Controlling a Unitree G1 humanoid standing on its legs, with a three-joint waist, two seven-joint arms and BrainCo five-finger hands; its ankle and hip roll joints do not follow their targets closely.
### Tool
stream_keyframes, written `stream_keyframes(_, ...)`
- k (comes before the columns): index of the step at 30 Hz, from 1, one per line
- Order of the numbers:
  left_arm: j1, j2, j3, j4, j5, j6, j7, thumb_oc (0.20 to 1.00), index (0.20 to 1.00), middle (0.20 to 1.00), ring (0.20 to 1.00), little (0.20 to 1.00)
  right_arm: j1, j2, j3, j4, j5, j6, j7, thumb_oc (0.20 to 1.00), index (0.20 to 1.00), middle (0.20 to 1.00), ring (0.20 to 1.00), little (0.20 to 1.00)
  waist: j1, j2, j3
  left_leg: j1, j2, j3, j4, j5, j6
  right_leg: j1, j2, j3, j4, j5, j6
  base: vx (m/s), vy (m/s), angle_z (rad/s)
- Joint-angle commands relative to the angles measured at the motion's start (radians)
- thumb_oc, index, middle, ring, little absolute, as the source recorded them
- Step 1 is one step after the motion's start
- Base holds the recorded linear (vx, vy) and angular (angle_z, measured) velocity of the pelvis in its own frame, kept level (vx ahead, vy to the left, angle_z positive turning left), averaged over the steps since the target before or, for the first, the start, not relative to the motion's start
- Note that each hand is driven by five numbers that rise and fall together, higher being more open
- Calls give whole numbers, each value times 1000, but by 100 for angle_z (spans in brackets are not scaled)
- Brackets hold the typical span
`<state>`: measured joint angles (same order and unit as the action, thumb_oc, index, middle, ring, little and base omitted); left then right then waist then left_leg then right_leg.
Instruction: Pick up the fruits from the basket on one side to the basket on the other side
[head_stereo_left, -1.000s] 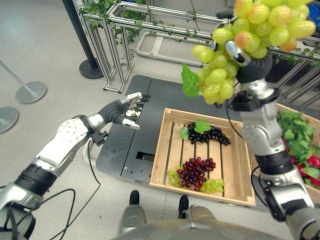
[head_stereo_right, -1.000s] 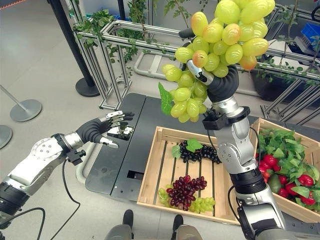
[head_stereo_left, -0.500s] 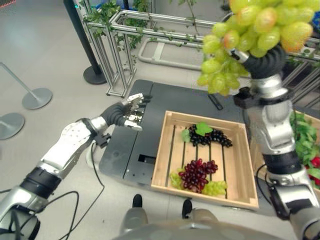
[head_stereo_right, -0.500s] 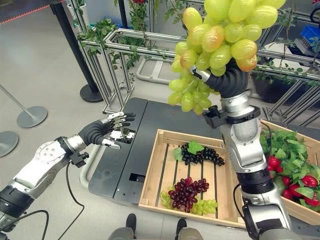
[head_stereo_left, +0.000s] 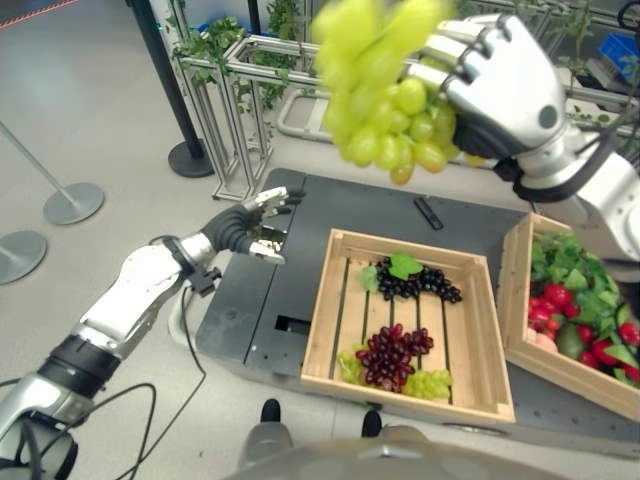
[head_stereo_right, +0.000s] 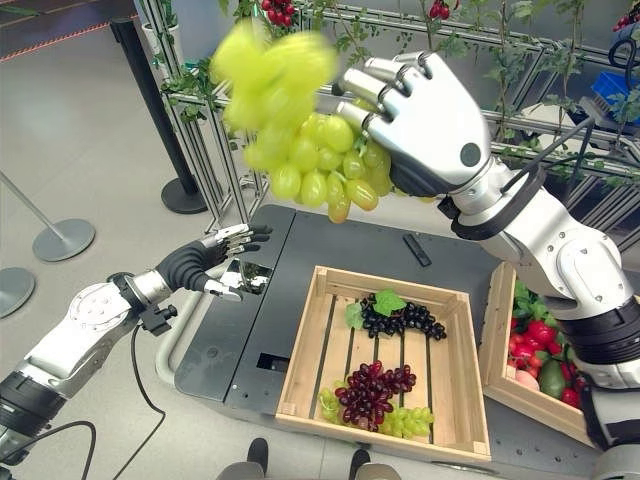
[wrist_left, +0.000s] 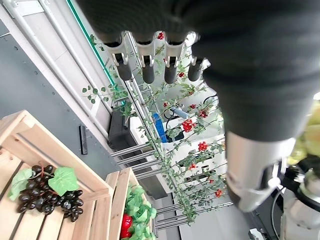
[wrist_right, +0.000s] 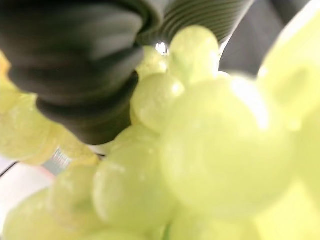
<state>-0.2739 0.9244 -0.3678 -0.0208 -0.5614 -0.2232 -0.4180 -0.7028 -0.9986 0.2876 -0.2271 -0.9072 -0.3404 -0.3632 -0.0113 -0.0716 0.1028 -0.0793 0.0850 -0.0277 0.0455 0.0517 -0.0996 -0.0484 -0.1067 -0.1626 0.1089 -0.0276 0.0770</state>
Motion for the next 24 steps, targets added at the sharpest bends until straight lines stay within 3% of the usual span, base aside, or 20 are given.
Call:
stream_keyframes(1,-10,29,60,-42,-19,-49,18,1000,1000,1000,1000,1000,-103,4,-9,28,-10,66,-32,200,200,200,200,200,1,-19,-23,1,-20,2,57,-105,53,3,-44,25,53,-26,84,0,0,0)
stream_keyframes(10,-1,1,69,-24,-24,-49,22,1000,1000,1000,1000,1000,-48,29,-18,81,84,47,-6,200,200,200,200,200,5,-18,-16,-2,-20,0,63,-104,52,2,-46,21,57,-28,83,0,0,0)
stream_keyframes(24,12,13,98,-37,-27,-57,27,1000,1000,1000,1000,1000,-42,-84,89,92,91,4,74,200,200,200,200,200,4,-20,-13,-6,-20,0,67,-102,47,1,-47,20,55,-26,83,0,0,0)
